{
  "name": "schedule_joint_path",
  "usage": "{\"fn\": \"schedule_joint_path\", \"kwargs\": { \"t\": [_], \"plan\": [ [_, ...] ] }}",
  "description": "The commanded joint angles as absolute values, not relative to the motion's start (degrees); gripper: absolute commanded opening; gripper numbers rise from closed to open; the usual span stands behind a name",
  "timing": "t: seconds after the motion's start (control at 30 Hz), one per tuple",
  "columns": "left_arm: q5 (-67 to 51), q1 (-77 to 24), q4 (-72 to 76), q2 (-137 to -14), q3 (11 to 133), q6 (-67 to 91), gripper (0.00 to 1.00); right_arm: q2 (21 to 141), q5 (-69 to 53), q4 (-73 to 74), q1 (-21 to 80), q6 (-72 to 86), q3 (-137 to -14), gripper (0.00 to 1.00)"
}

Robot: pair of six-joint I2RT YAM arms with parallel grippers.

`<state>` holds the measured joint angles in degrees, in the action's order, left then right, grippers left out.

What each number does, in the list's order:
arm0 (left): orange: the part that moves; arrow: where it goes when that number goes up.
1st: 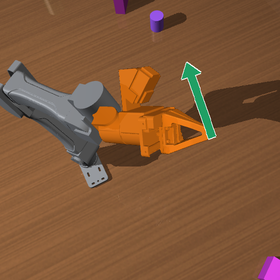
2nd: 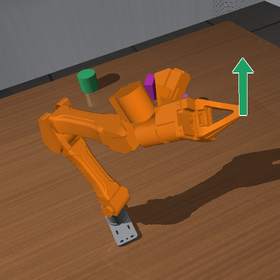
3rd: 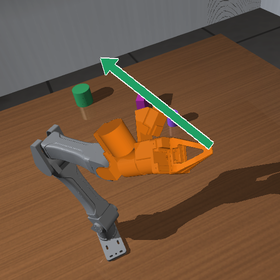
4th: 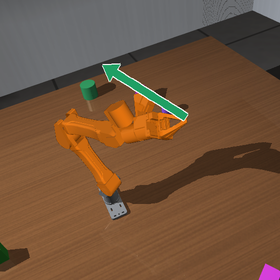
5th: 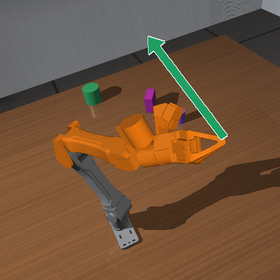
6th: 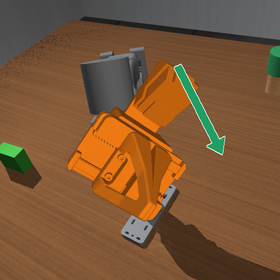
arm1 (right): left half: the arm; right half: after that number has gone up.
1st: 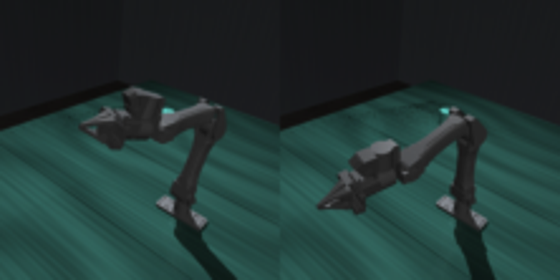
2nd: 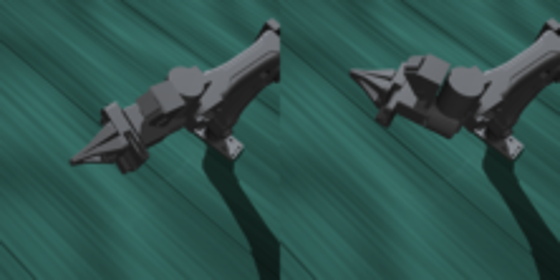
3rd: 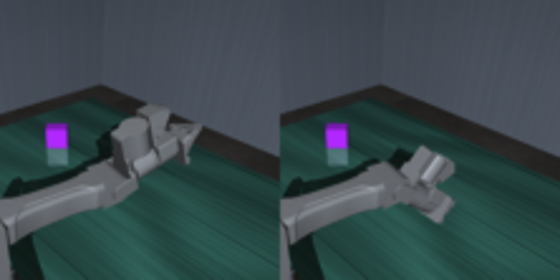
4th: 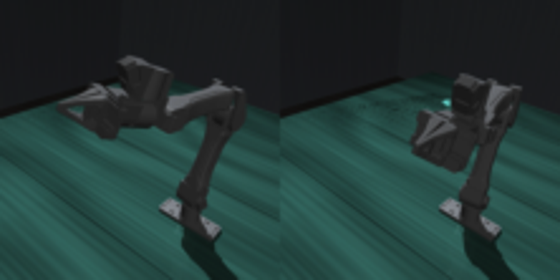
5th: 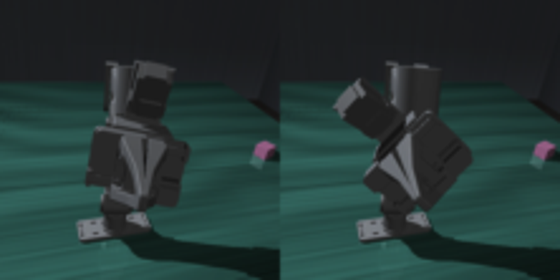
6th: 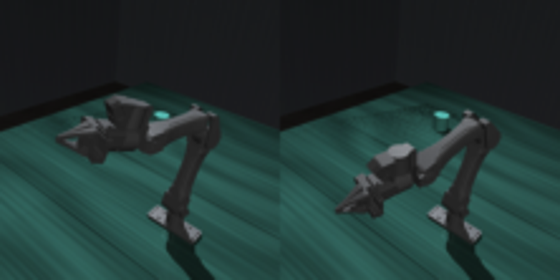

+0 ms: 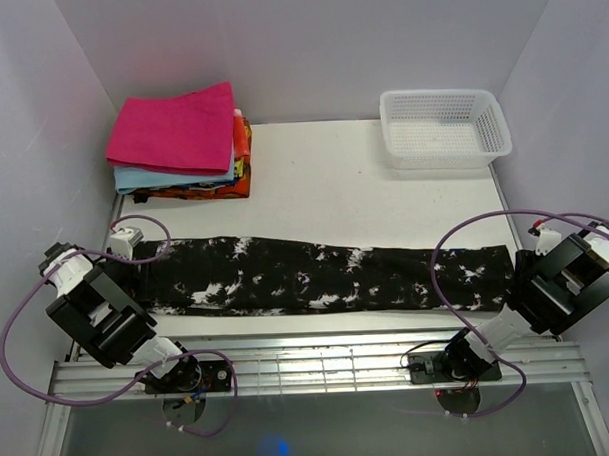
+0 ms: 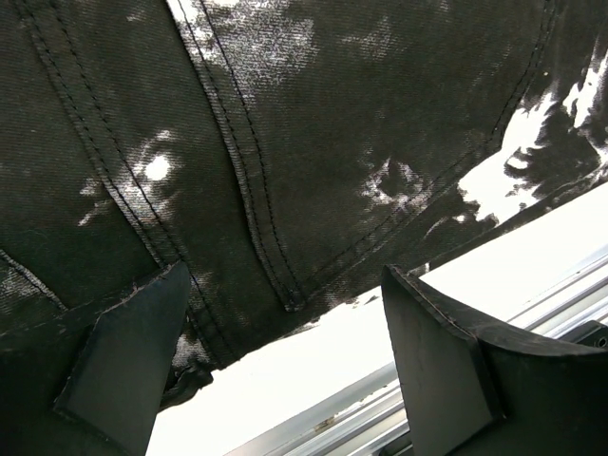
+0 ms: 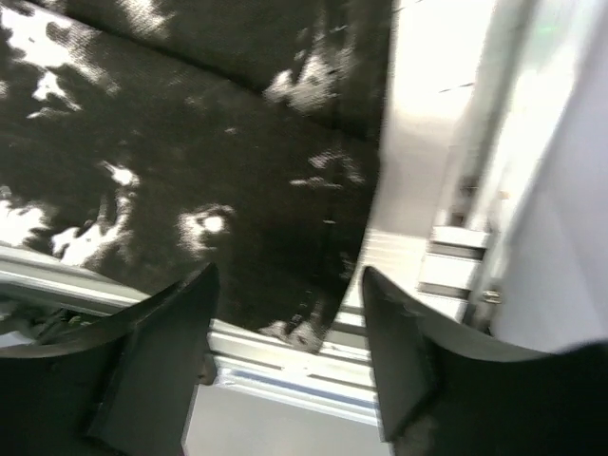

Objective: Fold and stack the trousers
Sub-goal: Fold the trousers

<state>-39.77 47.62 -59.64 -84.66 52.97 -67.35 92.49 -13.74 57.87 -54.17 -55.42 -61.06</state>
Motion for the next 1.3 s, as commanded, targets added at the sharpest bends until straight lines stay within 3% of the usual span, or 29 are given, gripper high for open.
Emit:
{"fn": "schedule_joint_path", "kwargs": {
  "t": [0.0, 0.13, 0.2, 0.3, 0.6, 0.73, 0.87, 0.97, 1.07, 1.13, 1.17, 1.27],
  "plan": [
    [-40.96, 47.72, -58.89, -82.44, 52.91, -66.97, 0.92, 96.49, -17.65, 61.60, -56.69, -54.58, -61.96, 0.65],
    [-41.39, 47.72, -58.62, -82.88, 52.82, -66.80, 0.92, 101.24, -22.93, 67.49, -56.78, -54.23, -63.54, 0.47],
    [-42.18, 47.72, -58.62, -83.32, 53.00, -66.62, 0.92, 101.86, -25.04, 68.28, -56.78, -53.88, -65.21, 0.26],
    [-42.01, 47.72, -58.28, -84.54, 53.70, -65.83, 0.91, 101.69, -29.52, 72.06, -56.78, -54.75, -69.77, 0.08],
    [-38.76, 47.72, -53.44, -88.33, 54.14, -58.81, 0.87, 85.54, -40.95, 75.06, -46.77, -64.15, -75.14, 0.08],
    [-37.18, 47.81, -52.65, -88.68, 54.14, -57.92, 0.86, 79.29, -47.97, 74.80, -47.80, -77.91, -79.36, 0.08],
    [-36.74, 47.81, -52.30, -88.42, 54.05, -57.75, 0.86, 79.18, -43.01, 67.26, -49.04, -81.21, -71.22, 0.08],
    [-36.83, 47.81, -52.29, -88.59, 54.05, -57.57, 0.86, 84.45, -35.17, 60.48, -49.83, -81.22, -63.82, 0.09],
    [-36.04, 47.81, -52.21, -88.59, 53.88, -57.39, 0.86, 91.30, -32.35, 59.77, -51.68, -78.67, -63.63, 0.17],
    [-35.34, 47.81, -52.12, -88.77, 53.70, -57.39, 0.86, 94.74, -29.64, 59.85, -52.38, -76.73, -63.81, 0.36],
    [-35.07, 47.81, -51.95, -88.94, 53.79, -57.31, 0.86, 96.31, -28.92, 59.85, -52.56, -76.21, -64.16, 0.50],
    [-34.89, 47.90, -51.94, -89.03, 54.40, -56.78, 0.86, 97.64, -26.90, 60.03, -53.70, -75.24, -64.86, 0.67]
  ]
}}
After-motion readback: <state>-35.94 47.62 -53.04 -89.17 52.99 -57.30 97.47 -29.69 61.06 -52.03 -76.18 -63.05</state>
